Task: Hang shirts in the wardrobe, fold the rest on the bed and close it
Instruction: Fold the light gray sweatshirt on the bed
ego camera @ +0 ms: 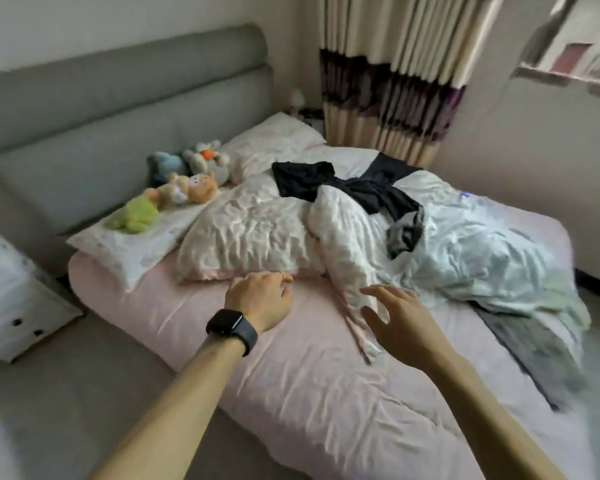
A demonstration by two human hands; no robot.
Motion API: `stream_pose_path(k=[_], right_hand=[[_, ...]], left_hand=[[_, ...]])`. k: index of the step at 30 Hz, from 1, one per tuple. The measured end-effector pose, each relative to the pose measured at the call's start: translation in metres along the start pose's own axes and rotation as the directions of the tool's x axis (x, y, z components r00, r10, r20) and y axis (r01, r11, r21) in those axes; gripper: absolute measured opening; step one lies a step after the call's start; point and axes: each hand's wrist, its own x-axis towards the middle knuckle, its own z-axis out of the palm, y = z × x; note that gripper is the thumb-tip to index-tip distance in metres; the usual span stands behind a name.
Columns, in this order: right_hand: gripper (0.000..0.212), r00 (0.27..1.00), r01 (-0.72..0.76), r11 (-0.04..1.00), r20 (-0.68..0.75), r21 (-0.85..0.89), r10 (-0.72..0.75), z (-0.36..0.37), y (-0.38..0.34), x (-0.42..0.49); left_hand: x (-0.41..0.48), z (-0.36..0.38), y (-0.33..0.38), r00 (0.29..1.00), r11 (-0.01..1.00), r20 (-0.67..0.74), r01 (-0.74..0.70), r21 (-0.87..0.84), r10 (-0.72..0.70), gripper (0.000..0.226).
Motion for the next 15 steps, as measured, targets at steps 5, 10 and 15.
stream_pose_path(k=[5,10,15], right_hand=[[0.039,0.985,-0.155,0.988,-0.079,-0.009,0.154,-0.016,0.031,-0.003],[0.043,0.960,-0.249,0.968,-0.125,0.040,0.252,-0.010,0.057,0.002],[0.045,0.940,-0.303,0.949,-0.134,0.087,0.312,-0.005,0.102,0.028]], left_hand=[[0.049,0.003,0.037,0.985,0.986,0.041,-0.165,-0.006,0.165,0.029],[0.094,0.013,0.055,0.966,0.965,0.089,-0.250,0.079,0.243,0.031],[0.146,0.033,0.093,0.949,0.943,0.130,-0.303,0.139,0.286,0.034]])
